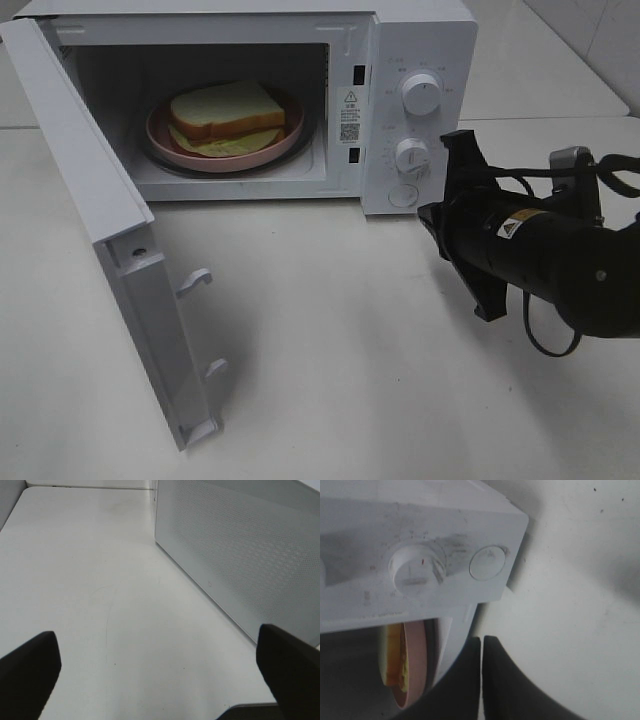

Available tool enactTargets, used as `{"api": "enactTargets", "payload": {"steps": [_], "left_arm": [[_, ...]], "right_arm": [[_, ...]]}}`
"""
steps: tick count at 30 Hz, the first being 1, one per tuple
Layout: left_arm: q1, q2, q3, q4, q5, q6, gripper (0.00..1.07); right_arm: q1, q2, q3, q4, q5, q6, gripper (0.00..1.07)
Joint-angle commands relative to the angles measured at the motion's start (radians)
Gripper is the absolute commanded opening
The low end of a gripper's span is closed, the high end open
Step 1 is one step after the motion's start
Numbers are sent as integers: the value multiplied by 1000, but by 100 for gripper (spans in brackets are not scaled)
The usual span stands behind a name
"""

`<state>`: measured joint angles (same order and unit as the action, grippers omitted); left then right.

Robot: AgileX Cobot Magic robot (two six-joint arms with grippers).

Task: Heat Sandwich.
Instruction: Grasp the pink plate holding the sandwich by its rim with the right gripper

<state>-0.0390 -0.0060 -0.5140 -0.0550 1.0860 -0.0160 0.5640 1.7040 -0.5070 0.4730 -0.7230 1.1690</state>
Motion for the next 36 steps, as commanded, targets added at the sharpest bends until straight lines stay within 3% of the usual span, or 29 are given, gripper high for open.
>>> {"api": "enactTargets", "payload": {"steps": [1, 27, 30, 36], "left_arm": [[1, -5, -1, -2, -13, -2, 100], [1, -5, -1, -2, -13, -2, 100], [1, -5, -1, -2, -13, -2, 100], [1, -5, -1, -2, -13, -2, 100]], "right_arm": [[4, -59, 5, -66, 130, -117, 4], [4, -316, -5, -74, 820, -1066, 7], [4, -331, -51, -74, 973, -1316, 7], [4, -332, -132, -113, 1135, -1536, 7]]}}
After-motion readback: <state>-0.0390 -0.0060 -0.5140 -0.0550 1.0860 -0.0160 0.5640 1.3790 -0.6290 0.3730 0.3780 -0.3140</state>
